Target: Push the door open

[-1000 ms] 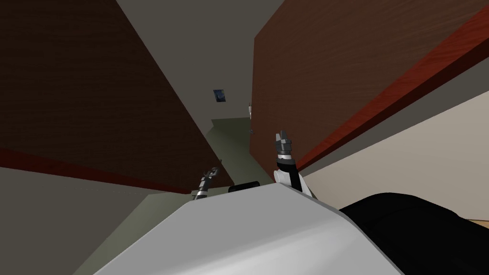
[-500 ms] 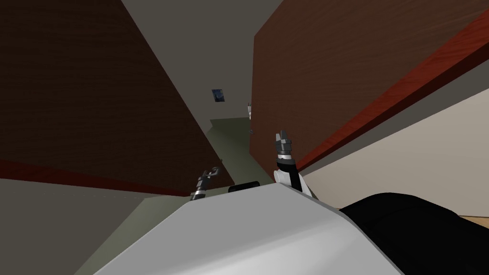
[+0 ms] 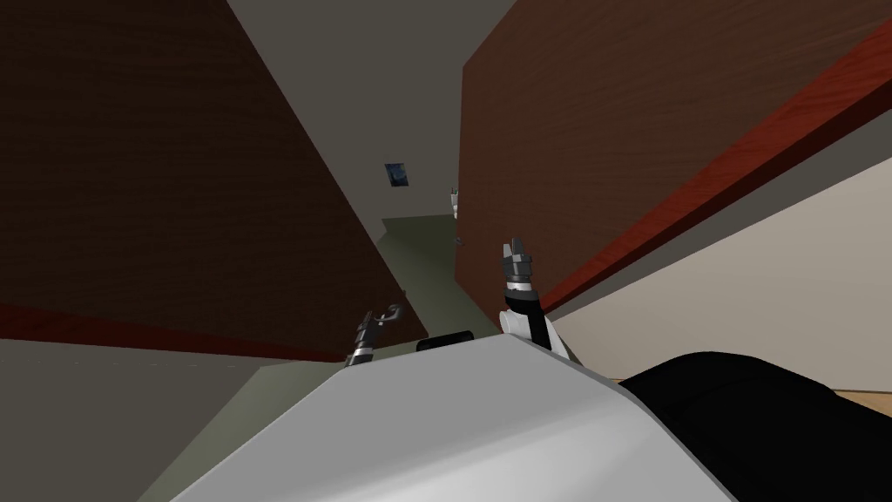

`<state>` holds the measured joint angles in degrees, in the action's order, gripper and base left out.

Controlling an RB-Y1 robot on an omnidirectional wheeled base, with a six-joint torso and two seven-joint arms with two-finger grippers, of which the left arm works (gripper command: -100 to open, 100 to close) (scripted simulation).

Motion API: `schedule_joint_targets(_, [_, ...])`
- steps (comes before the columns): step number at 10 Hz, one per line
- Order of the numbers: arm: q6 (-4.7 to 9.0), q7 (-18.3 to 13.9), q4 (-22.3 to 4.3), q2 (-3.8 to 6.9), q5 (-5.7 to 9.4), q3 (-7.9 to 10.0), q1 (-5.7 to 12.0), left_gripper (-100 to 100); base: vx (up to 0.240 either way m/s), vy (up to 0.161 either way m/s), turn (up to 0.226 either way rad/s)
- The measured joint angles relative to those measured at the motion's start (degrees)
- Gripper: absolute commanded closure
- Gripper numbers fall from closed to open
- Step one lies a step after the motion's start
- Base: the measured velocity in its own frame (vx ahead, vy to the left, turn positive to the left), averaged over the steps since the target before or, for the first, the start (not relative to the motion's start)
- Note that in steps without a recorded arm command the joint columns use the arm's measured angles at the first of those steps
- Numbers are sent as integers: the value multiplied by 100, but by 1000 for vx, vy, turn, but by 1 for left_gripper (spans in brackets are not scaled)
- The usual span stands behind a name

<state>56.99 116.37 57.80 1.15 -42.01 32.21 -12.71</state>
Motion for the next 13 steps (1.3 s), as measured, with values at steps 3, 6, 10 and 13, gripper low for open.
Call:
schedule_joint_targets(3, [-49,-388,-18,65,194,3,20,100,19,20,-34])
schedule_joint_targets(6, [-128,-785,10,85,338,-12,26,100,28,8,-33])
schedule_joint_targets(10, [-168,-1360,-80,110,622,-23,29,100,27,20,-40])
schedule_joint_targets(13, [-128,-1500,-184,173,700,-5,77,100,6,-3,5])
